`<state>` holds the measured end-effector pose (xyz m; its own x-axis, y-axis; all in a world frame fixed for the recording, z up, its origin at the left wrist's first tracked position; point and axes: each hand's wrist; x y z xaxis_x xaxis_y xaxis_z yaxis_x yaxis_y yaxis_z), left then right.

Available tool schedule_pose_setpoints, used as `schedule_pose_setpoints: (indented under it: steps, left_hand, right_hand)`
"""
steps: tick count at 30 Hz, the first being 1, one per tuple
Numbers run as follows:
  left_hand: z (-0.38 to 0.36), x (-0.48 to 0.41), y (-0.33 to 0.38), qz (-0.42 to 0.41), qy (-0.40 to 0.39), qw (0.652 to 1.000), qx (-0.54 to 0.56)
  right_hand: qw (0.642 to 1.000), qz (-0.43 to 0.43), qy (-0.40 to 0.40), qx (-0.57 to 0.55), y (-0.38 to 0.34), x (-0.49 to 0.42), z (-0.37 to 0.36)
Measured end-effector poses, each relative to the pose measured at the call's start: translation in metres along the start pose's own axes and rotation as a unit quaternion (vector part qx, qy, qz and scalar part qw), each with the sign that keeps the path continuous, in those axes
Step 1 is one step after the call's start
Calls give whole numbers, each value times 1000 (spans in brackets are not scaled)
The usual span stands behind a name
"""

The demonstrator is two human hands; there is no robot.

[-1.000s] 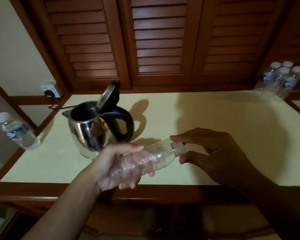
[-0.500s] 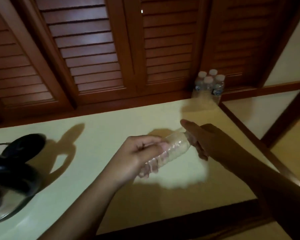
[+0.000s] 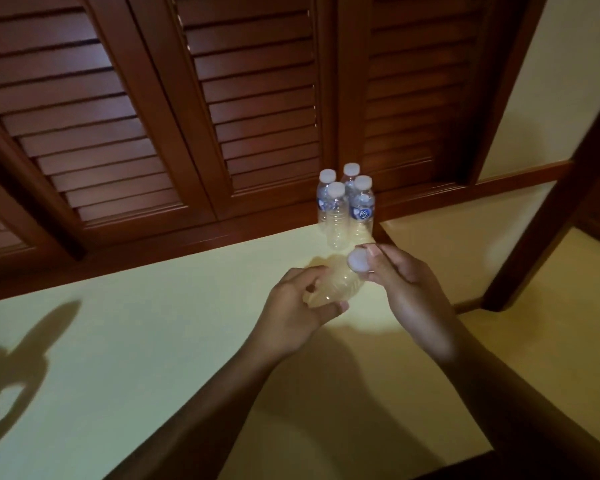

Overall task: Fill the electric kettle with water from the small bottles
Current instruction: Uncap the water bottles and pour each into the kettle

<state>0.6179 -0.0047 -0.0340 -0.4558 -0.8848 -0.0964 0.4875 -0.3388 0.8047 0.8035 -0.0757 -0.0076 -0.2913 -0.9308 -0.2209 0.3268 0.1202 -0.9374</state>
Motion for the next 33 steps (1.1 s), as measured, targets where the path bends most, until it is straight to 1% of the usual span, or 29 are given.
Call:
schedule_pose_setpoints:
  steps: [2,4,6,8,10,14,19,25,29,33]
  left_hand:
    - [-18,-22,1,11,14,1000,25]
    - [-33,-45,4,16,32,998,51]
    - [-46,-66,9,27,40,997,56]
    - [-59,-84,14,37,49,997,52]
    - [-69,-99,19,52,55,995,65]
    - [-85,-120,23,63,77,994,46]
    - [-98,-123,19,85,92,991,46]
    - [-99,-119,14,99,101,988,57]
    - [-86,-99,17,101,90,989,59]
    - [-49,-47,5,99,90,983,124]
  right_hand:
    - [999,-15,9,-32,24,-8,3]
    - [999,-16,23,-17,44,-13,5]
    - [997,-24,45,66,66,-17,8]
    - [984,-36,37,168,86,-20,12]
    - [975,-25,25,221,98,-21,16]
    - [973,-4,-3,230,100,-19,13]
    - [973,-16,25,230,93,-19,12]
    - [969,-4,20,246,94,-18,10]
    - [959,38,-1,280,96,-19,10]
    - [946,111,6,304,88,-10,-1]
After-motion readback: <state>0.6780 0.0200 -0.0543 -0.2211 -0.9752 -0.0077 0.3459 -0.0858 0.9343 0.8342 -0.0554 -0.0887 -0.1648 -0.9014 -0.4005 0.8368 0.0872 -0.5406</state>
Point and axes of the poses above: each hand's wrist, its own x-axis away from the middle knuckle, its own z-axis out of the back of the hand, y = z × x, and after that the axes turned 3 degrees about x, right-handed
